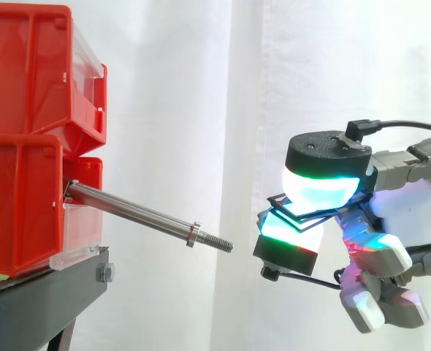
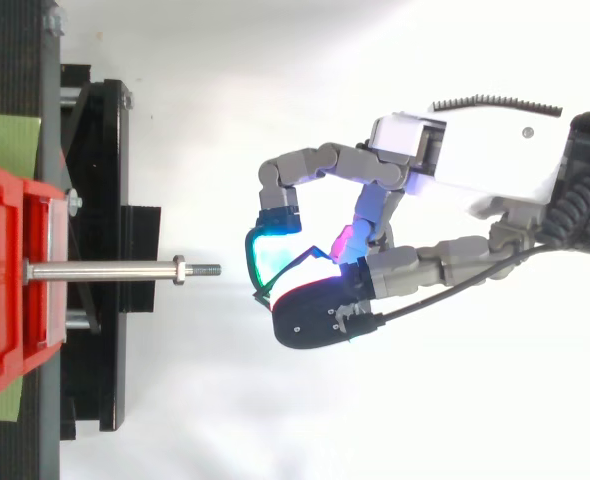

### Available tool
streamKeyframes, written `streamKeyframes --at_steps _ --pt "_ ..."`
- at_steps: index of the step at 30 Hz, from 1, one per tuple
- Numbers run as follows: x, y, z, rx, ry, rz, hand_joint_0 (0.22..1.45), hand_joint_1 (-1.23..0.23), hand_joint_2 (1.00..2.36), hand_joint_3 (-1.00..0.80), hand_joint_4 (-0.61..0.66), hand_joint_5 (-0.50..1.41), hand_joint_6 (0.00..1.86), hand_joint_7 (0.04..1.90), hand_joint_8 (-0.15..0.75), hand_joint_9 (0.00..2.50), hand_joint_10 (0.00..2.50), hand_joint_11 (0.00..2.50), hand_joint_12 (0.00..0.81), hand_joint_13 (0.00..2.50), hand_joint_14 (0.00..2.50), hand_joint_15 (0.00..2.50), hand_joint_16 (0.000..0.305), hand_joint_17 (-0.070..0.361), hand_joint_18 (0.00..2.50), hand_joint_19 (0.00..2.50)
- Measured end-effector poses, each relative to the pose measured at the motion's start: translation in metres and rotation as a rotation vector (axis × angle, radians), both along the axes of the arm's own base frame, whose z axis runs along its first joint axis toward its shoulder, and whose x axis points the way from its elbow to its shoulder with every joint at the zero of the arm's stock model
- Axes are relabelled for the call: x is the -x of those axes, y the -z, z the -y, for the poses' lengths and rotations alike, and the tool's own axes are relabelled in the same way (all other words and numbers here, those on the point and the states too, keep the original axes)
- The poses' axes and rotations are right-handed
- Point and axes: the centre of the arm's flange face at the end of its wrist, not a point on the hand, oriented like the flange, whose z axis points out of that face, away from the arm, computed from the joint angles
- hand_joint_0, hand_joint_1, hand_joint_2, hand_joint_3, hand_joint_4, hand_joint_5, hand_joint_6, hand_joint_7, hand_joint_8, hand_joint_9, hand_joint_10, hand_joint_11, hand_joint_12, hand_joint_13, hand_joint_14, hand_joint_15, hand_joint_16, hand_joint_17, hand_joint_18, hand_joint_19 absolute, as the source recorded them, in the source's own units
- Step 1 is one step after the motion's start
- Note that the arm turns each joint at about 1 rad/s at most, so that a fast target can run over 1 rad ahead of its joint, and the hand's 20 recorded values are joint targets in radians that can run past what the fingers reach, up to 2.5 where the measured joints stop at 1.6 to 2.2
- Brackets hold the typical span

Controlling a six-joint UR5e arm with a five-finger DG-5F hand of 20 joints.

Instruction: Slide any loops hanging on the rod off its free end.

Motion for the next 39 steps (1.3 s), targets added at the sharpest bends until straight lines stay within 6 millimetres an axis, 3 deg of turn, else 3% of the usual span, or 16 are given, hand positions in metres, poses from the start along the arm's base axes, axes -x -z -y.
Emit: streamKeyframes --at_steps 13,20,32,39 --pt "-0.0001 0.0008 -0.0002 0.001 0.000 -0.001 0.58 -0.47 1.01 -0.31 0.15 -0.02 0.51 1.50 0.316 1.40 0.02 0.54 0.356 1.18 0.01 0.37 0.057 0.129 1.15 0.87" --pt "-0.0002 0.0007 -0.0002 0.001 0.000 0.000 0.61 -0.60 1.01 -0.08 0.26 -0.01 0.50 1.49 0.375 1.39 0.02 0.52 0.403 1.23 0.01 0.33 0.068 0.153 1.27 0.77" --pt "-0.0003 -0.0001 -0.0011 0.000 -0.001 0.002 0.63 -0.66 1.01 -0.06 0.34 -0.04 0.50 1.17 0.361 1.36 0.01 0.50 0.389 1.22 0.01 0.33 0.065 0.145 1.25 0.77" --pt "-0.0005 0.0003 -0.0046 0.001 -0.003 0.001 0.62 -0.63 1.02 -0.06 0.27 -0.03 0.50 1.41 0.368 1.39 0.02 0.55 0.387 1.22 0.01 0.33 0.064 0.144 1.23 0.78"
